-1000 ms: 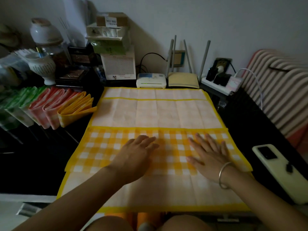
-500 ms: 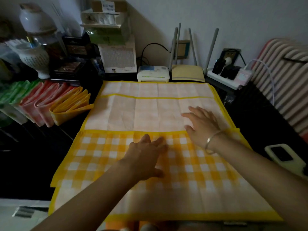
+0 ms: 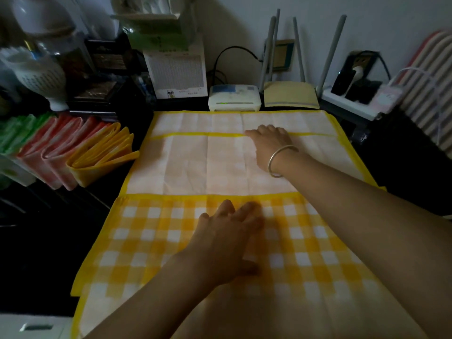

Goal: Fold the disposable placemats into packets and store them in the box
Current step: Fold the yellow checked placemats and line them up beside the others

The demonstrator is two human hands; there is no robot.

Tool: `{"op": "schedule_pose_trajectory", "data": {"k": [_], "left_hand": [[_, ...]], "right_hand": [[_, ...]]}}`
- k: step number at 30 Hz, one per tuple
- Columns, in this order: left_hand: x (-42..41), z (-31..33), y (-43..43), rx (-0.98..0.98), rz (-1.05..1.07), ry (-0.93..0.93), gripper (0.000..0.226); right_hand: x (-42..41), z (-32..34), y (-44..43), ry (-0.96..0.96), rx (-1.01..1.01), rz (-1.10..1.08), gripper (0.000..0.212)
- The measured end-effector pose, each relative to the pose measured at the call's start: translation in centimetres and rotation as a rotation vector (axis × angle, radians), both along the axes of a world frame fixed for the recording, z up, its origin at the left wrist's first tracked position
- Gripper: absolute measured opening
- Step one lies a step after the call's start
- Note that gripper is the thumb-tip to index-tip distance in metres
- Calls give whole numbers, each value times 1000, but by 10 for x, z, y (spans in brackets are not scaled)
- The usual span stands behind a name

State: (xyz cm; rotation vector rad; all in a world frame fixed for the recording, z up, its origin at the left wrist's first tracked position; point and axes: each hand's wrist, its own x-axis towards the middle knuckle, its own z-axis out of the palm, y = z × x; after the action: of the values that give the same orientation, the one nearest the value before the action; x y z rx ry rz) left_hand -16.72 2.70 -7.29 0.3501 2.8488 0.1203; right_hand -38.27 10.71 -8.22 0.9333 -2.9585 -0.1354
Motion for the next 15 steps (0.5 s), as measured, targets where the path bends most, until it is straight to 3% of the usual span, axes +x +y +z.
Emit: {"op": "schedule_pose_trajectory", "data": {"k": [5,15], "left_hand": [[6,-3,-3,15,-26,14,84],[2,-7,12,72,18,55,87]], "right_hand": [[7,23,16,82,-249,-49,46],[99,81,68,416,-440,180,26]]}}
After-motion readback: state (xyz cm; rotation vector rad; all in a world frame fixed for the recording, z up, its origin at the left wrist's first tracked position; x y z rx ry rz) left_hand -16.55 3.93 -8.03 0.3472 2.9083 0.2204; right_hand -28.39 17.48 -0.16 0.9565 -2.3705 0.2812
